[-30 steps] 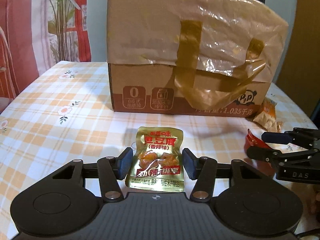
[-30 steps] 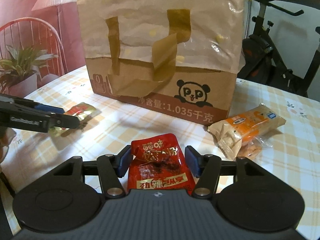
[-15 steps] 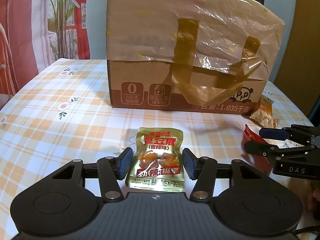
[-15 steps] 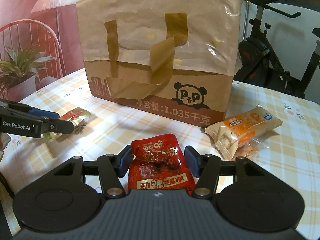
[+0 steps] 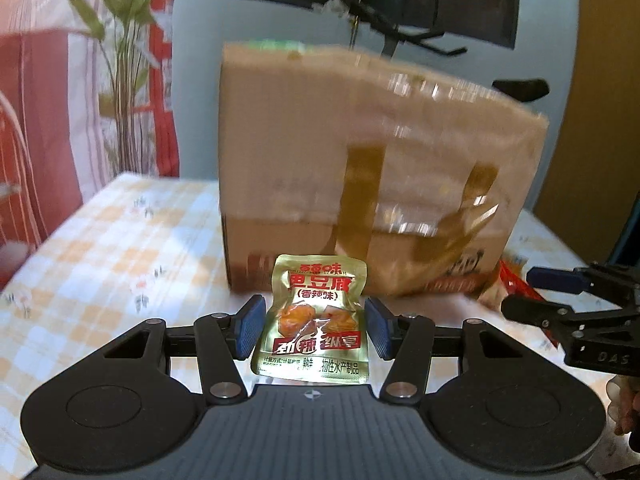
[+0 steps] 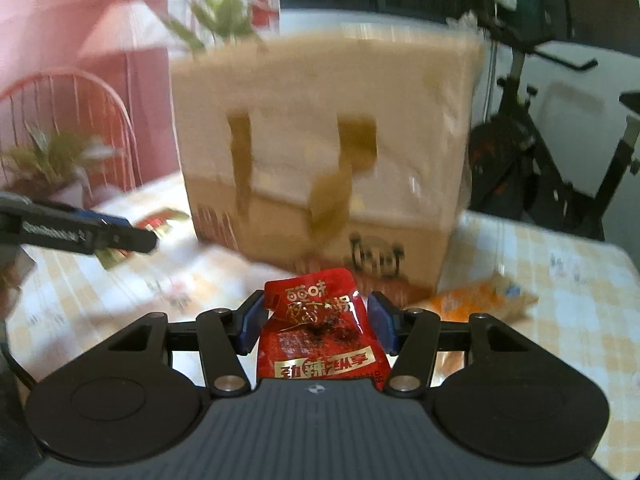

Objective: Organize snacks
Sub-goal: 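Carry both packets over the box and open both tools to drop them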

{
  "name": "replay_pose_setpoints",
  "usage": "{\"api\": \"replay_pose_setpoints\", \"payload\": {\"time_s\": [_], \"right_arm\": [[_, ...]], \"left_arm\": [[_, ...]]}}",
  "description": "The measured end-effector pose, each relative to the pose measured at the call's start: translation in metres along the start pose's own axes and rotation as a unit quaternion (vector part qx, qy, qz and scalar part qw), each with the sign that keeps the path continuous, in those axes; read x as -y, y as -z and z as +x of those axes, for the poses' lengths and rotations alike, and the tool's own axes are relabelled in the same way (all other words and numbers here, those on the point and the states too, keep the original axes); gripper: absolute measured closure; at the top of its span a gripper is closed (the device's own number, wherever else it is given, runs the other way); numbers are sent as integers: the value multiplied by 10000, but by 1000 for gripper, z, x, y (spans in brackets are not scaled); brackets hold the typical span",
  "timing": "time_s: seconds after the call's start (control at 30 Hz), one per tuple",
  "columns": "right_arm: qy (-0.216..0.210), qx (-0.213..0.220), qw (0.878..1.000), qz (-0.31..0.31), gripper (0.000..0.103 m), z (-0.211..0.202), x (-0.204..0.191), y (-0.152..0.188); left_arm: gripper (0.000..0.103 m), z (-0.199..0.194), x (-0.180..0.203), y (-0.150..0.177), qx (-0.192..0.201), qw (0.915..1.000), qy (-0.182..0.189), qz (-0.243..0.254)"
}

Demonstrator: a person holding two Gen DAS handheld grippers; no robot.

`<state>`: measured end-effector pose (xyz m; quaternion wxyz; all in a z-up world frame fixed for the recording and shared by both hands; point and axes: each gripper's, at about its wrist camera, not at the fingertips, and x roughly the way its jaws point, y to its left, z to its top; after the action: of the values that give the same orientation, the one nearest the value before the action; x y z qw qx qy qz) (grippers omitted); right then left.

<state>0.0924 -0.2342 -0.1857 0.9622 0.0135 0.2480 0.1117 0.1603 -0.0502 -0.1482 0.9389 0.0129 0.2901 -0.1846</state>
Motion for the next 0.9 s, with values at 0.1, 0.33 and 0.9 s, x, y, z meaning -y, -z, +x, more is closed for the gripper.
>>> {"api": "replay_pose_setpoints", "payload": {"time_s": [0.1, 0.33, 0.9], "right_arm": [[-72, 365, 9992, -145, 45, -17, -6, -22], [-209, 1155, 9920, -464, 45, -43, -9, -86], [398, 996, 9934, -406, 45, 52, 47, -183]], "left_arm": [[46, -13, 5, -16, 262, 9996, 87, 28], [45, -33, 16, -78, 1020, 9944, 229, 164], [45, 50, 6, -179, 988, 9950, 7, -164]]}}
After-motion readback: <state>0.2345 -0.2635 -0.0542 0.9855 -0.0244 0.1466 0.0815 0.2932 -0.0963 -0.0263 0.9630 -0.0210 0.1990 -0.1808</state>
